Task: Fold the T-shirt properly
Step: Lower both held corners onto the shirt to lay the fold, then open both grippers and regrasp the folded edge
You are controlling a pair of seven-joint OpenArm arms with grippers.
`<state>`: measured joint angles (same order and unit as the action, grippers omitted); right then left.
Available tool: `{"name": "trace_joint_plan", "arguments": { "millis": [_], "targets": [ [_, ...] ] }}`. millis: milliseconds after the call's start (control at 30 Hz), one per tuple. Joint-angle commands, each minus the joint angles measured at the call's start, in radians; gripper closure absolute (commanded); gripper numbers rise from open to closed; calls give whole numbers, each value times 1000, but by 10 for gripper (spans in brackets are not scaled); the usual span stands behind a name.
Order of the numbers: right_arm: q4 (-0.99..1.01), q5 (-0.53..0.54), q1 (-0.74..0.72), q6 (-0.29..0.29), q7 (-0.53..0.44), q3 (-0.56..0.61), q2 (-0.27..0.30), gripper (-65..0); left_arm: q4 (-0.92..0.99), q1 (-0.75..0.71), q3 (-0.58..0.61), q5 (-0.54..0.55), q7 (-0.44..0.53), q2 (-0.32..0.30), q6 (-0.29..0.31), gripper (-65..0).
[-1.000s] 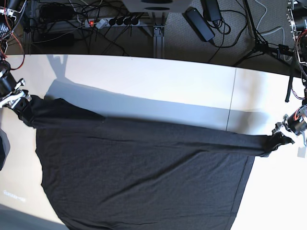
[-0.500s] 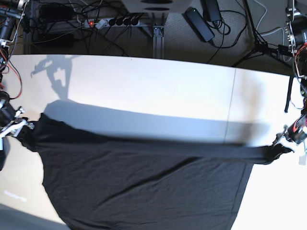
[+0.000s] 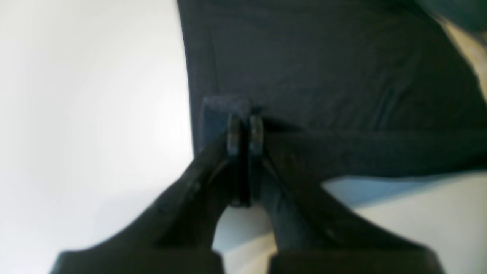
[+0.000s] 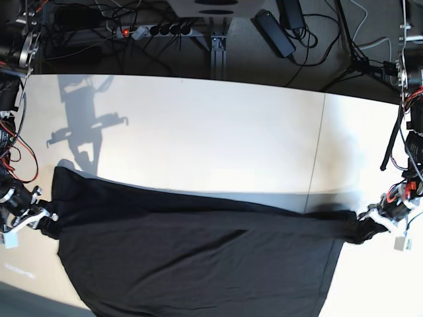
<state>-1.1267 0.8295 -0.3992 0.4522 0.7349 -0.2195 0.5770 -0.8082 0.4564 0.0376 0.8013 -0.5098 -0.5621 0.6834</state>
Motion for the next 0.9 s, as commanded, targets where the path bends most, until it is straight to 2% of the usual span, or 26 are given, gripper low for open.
{"name": "trace_joint_plan", "arguments": {
  "millis": [0, 200, 367, 600, 667, 733, 767, 833, 867],
  "targets": [
    [-2, 2, -42, 69, -26, 1, 24, 0, 12, 50, -5, 16, 34, -11, 15, 0],
    [60, -66, -109, 69, -60, 6, 24, 0, 130, 148, -4, -79, 82, 36, 15, 0],
    [81, -118, -113, 69, -87, 6, 23, 0, 167, 179, -4, -81, 95, 41, 15, 0],
    [134, -209, -113, 69, -198, 6, 16, 0, 167, 183, -4, -82, 100, 47, 15, 0],
    [147, -210, -113, 69, -217, 6, 14, 0, 167, 187, -4, -110, 124, 52, 15, -61],
    [154, -210, -113, 69, -249, 6, 10, 0, 167, 192, -4, -173, 166, 55, 15, -174],
    [154, -217, -113, 69, -267, 6, 9, -26, 167, 192, -4, -192, 179, 56, 15, -245],
    [154, -243, -113, 69, -299, 6, 6, -202, 167, 195, -4, -196, 185, 61, 15, -345],
    [154, -251, -113, 68, -316, 6, 6, -278, 167, 195, -4, -197, 185, 65, 15, -363]
  ]
}}
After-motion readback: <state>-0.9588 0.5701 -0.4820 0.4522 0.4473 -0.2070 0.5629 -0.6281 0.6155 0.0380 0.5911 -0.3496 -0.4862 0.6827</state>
